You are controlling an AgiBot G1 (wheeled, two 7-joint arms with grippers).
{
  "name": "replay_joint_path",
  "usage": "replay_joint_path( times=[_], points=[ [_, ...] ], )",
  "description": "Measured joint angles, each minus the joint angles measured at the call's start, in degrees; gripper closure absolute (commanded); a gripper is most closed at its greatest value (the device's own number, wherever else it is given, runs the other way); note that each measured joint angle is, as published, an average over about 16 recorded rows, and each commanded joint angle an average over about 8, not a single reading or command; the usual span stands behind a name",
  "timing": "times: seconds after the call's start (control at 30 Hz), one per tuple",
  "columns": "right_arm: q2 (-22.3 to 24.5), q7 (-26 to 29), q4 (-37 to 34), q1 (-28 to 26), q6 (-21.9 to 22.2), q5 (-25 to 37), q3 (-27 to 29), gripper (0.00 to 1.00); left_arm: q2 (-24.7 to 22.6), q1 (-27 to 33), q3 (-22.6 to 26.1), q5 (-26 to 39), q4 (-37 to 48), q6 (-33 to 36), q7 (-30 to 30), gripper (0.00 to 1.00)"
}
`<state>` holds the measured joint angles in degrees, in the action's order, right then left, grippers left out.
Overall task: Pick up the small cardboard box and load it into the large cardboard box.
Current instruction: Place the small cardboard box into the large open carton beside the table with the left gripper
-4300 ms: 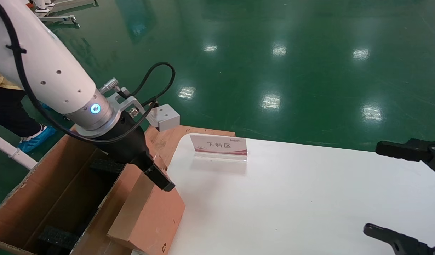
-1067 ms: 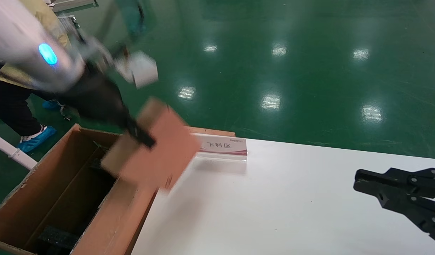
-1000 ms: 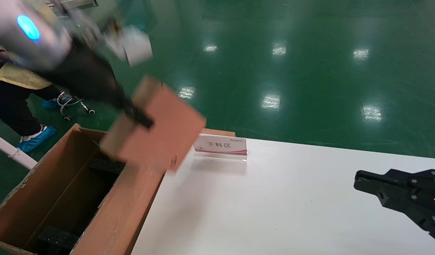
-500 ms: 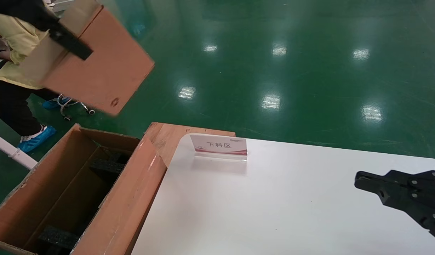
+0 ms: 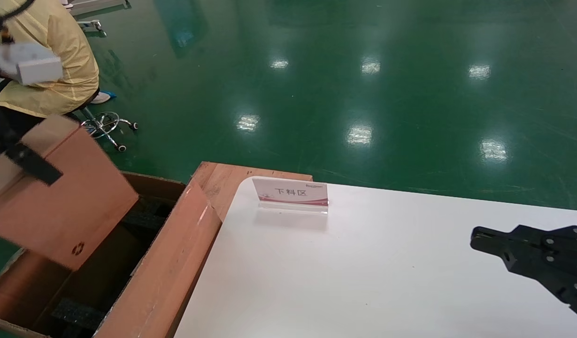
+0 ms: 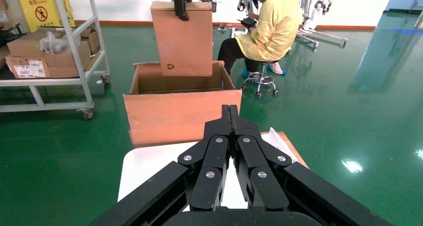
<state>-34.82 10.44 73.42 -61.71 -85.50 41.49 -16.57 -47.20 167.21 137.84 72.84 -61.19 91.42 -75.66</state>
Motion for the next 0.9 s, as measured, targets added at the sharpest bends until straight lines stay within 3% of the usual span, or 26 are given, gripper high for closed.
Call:
replay_joint_path(
  times=[0.27, 0.9],
  points=[
    [0.01, -0.01, 0.00, -0.01, 0.01, -0.02, -0.03, 0.00, 2.98, -1.50, 4.36, -1.53, 1.00, -1.75, 0.69, 1.00],
    [0.04, -0.05, 0.00, -0.02, 0.04, -0.07, -0.10, 0.00, 8.24, -9.90, 5.60, -1.38, 5.77, -6.99, 3.39, 1.00]
  ],
)
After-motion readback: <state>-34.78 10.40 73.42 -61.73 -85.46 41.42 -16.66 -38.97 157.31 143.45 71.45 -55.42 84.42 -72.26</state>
